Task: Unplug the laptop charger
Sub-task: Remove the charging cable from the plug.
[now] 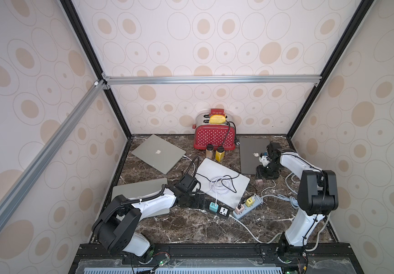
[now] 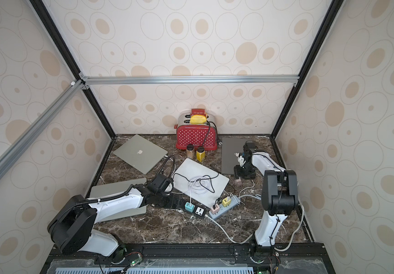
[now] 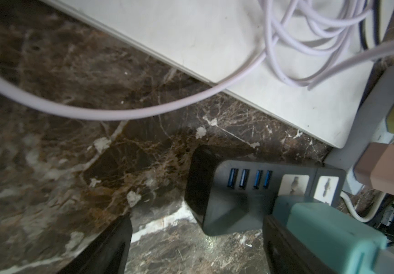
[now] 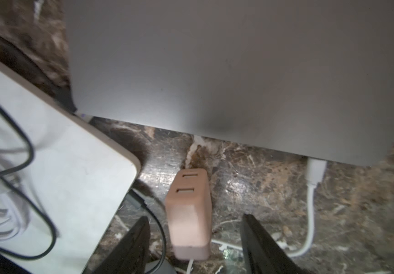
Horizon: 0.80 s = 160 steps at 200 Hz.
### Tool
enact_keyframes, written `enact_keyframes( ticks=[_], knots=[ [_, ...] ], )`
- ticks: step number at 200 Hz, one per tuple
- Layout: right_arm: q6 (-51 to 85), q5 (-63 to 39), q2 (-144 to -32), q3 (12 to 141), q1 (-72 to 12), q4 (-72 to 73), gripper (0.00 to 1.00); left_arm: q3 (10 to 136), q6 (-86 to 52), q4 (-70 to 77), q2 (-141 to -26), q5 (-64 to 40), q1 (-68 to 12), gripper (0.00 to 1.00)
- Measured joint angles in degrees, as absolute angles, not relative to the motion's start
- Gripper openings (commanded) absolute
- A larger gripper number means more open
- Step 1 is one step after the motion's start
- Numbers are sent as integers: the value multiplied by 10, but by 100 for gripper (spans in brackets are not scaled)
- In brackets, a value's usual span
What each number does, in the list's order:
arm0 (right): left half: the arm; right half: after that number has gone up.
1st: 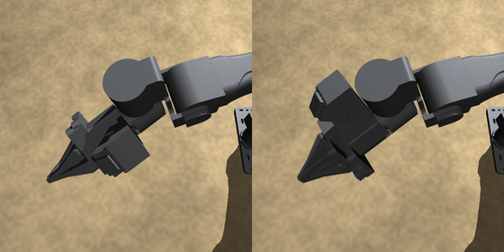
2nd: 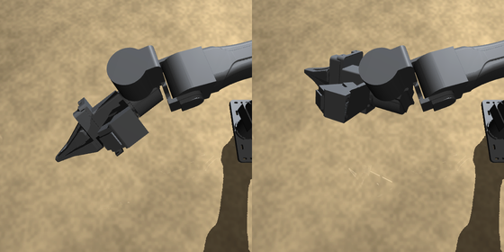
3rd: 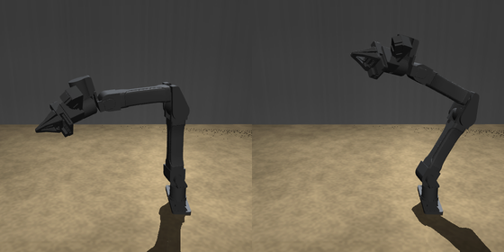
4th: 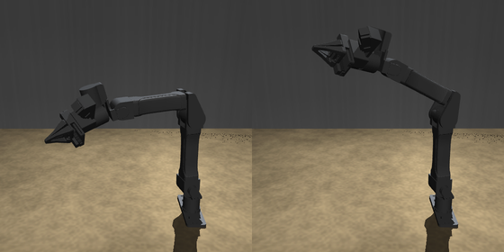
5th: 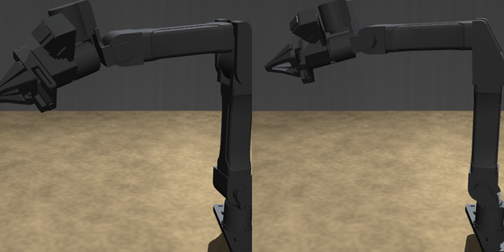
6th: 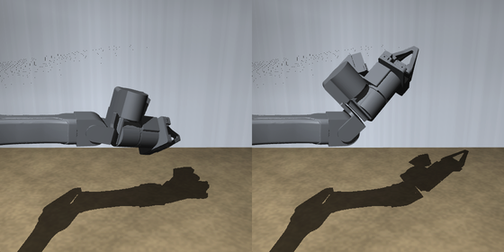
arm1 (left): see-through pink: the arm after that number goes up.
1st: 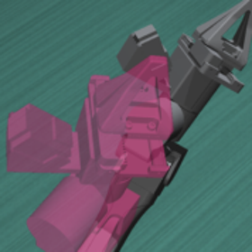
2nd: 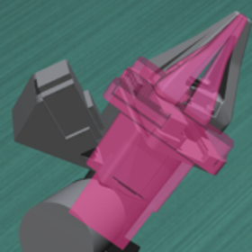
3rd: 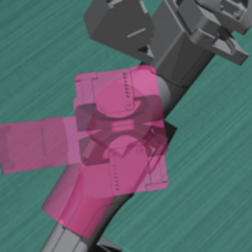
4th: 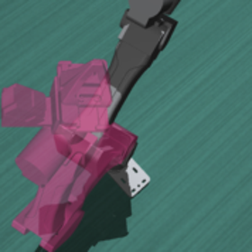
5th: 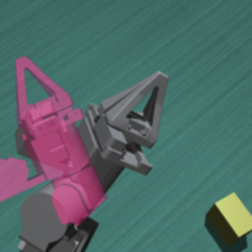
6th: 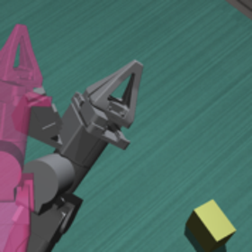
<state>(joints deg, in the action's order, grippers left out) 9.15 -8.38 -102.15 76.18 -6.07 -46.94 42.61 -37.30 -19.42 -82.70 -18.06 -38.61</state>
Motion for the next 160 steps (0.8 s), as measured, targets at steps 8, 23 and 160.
enact_keyframes(
  ticks=[8, 23, 160],
  knots=[
    [94, -92, -995, 761, -62, -472, 65, 426, -373, -200, -815, -182, -386, 89],
    [105, -117, -919, 743, -68, -459, 65, 426, -375, -211, -785, -187, -386, 90],
    [290, -76, -767, 551, -516, -250, 61, 401, -394, -162, -761, -305, -380, 99]
  ],
)
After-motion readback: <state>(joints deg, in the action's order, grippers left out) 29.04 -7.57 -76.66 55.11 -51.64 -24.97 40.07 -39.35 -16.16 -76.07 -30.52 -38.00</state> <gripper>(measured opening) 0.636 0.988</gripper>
